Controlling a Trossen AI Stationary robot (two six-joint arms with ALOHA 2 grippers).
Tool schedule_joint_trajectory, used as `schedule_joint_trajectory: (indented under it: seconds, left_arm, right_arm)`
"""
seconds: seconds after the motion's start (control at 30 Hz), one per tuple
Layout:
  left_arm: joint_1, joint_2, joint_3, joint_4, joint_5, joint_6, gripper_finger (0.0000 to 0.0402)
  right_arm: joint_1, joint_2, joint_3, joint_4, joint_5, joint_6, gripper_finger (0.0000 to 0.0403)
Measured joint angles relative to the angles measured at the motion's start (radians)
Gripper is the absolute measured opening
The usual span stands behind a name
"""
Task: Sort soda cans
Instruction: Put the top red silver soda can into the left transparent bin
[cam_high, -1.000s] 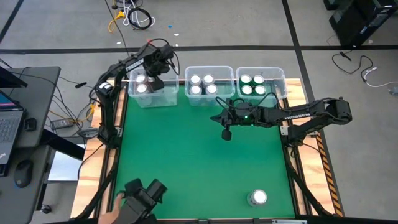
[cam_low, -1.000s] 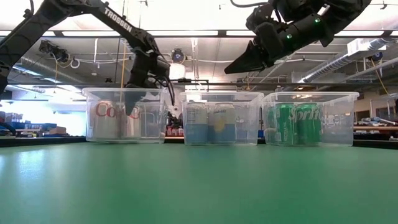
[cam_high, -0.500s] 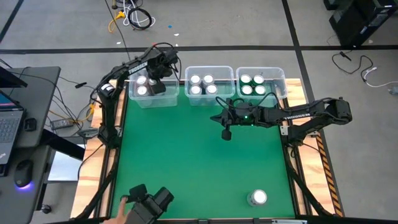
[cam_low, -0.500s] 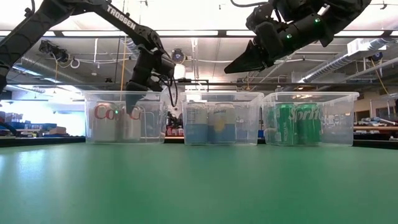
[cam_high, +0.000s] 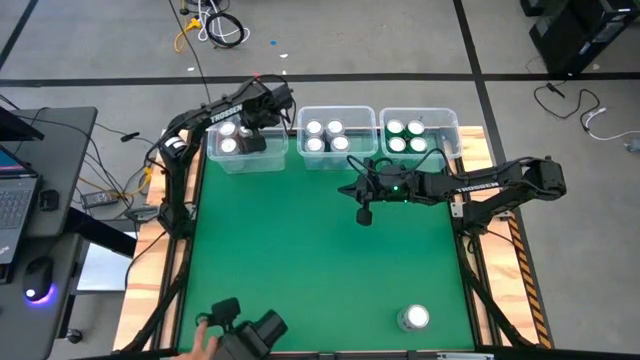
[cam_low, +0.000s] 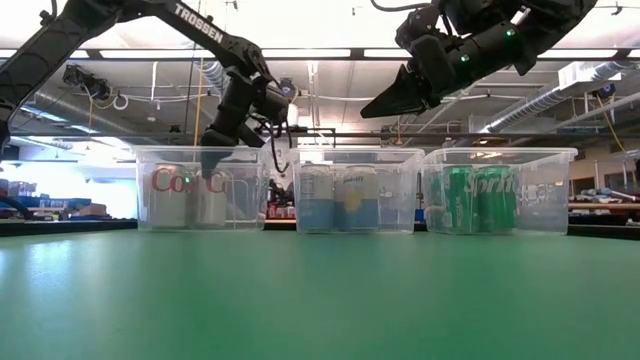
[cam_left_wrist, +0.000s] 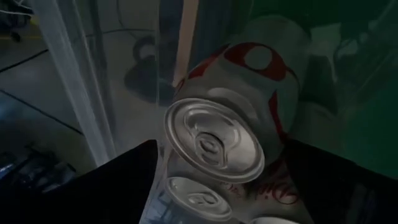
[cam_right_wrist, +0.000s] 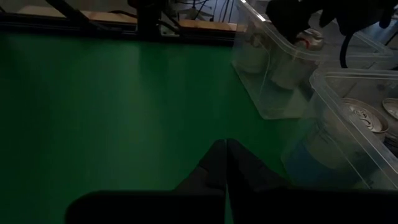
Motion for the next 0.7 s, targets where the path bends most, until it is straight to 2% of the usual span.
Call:
schedule_joint_trajectory:
  seconds: [0.2,0.4,0.53,0.7]
  left_arm:
    - [-0.009,0.0,0.001,-0.007,-0.013,0.006,0.0338]
    - [-0.009,-0.001,0.001,0.012,0.062,-0.048,0.0327]
    - [-0.026,-0.001,0.003,-0.014,0.001,-0.034,0.0326]
    - [-0.034,-0.002,0.041,-0.04,-0.008,-0.067,0.0326]
  right_arm:
    - [0.0,0.0,0.0,0.0,0.0,0.0,0.0]
    - [0.0,0.0,0.0,0.0,0.0,-0.002,0.0]
    - [0.0,0.0,0.0,0.0,0.0,-0.003,0.0]
    - [0.0,0.0,0.0,0.0,0.0,-0.003,0.0001]
